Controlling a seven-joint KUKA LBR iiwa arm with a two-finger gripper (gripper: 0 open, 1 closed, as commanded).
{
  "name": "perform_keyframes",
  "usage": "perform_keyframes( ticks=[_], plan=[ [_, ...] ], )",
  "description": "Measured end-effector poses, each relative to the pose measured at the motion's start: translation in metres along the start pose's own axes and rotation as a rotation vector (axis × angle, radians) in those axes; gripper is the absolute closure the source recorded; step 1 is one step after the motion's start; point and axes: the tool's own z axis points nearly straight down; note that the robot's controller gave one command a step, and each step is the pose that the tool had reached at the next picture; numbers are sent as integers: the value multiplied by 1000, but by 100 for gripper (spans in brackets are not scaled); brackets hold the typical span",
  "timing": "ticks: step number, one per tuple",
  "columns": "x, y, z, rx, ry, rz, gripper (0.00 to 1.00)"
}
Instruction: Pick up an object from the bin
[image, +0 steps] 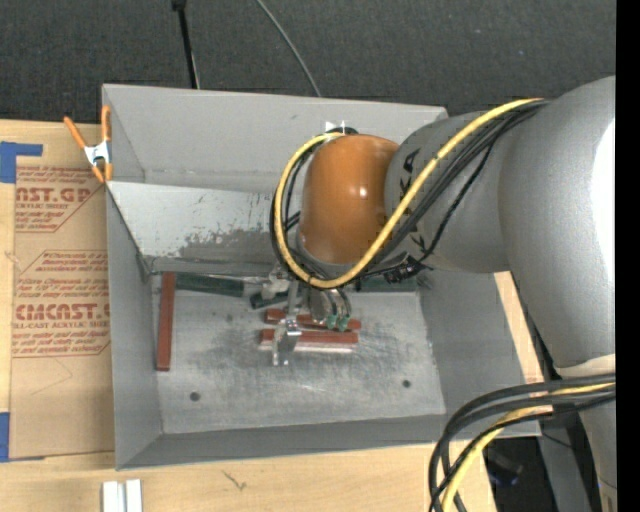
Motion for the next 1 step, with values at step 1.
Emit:
perform_keyframes(
  ticks=[1],
  plan=[
    [0,0,0,0,0,0,0]
  ],
)
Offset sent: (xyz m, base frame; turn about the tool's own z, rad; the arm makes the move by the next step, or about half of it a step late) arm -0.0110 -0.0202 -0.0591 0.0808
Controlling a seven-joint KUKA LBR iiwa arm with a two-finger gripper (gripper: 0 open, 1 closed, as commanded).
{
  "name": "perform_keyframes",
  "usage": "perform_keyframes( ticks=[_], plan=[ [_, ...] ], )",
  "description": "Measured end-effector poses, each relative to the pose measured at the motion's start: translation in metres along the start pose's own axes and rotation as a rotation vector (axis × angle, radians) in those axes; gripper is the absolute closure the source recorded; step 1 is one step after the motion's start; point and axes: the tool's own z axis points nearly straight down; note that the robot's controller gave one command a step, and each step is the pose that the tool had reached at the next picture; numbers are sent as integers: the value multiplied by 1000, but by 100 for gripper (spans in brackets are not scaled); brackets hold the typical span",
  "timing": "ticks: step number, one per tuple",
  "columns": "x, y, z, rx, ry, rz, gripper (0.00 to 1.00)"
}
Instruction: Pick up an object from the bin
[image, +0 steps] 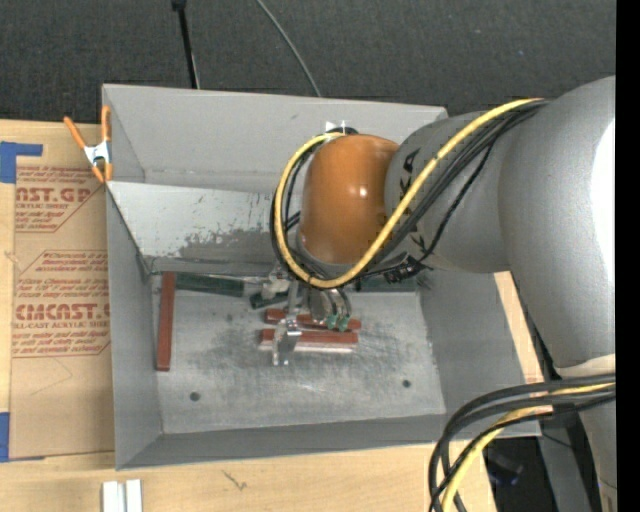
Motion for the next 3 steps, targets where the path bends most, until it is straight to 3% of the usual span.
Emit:
perform_keyframes(
  ticks=[1,2,3],
  plan=[
    [-1,-15,46,-12,-44,79,100],
    [-1,-15,46,-13,-44,79,100],
    [0,-8,14,0,-1,54,100]
  ],
)
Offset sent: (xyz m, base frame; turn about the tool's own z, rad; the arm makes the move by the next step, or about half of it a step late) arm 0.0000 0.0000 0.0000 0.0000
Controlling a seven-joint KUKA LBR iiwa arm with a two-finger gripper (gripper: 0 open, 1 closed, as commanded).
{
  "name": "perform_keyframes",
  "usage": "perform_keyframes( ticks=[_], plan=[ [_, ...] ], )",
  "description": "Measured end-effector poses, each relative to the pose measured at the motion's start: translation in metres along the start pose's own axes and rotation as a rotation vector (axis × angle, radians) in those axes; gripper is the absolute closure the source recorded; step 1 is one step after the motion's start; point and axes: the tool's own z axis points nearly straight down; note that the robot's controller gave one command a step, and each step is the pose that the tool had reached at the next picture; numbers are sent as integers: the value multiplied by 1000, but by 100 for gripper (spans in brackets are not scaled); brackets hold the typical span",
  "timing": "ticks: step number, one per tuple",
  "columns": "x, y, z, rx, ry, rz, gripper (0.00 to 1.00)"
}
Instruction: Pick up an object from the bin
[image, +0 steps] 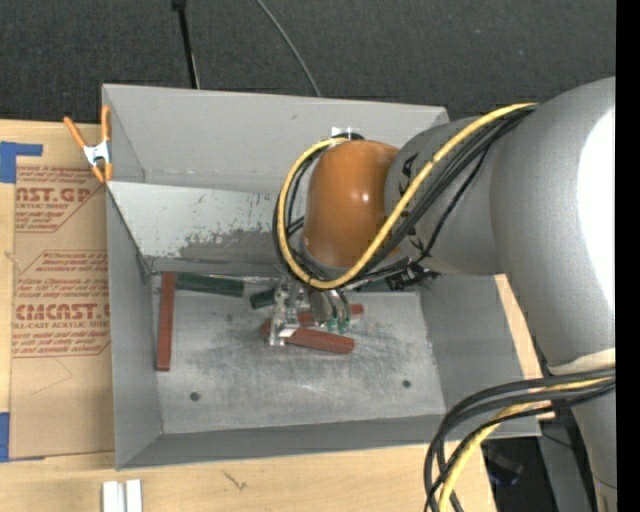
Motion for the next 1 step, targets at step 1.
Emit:
perform_keyframes(
  ticks=[1],
  plan=[
    [21,-25,-143,1,0,17,100]
  ],
)
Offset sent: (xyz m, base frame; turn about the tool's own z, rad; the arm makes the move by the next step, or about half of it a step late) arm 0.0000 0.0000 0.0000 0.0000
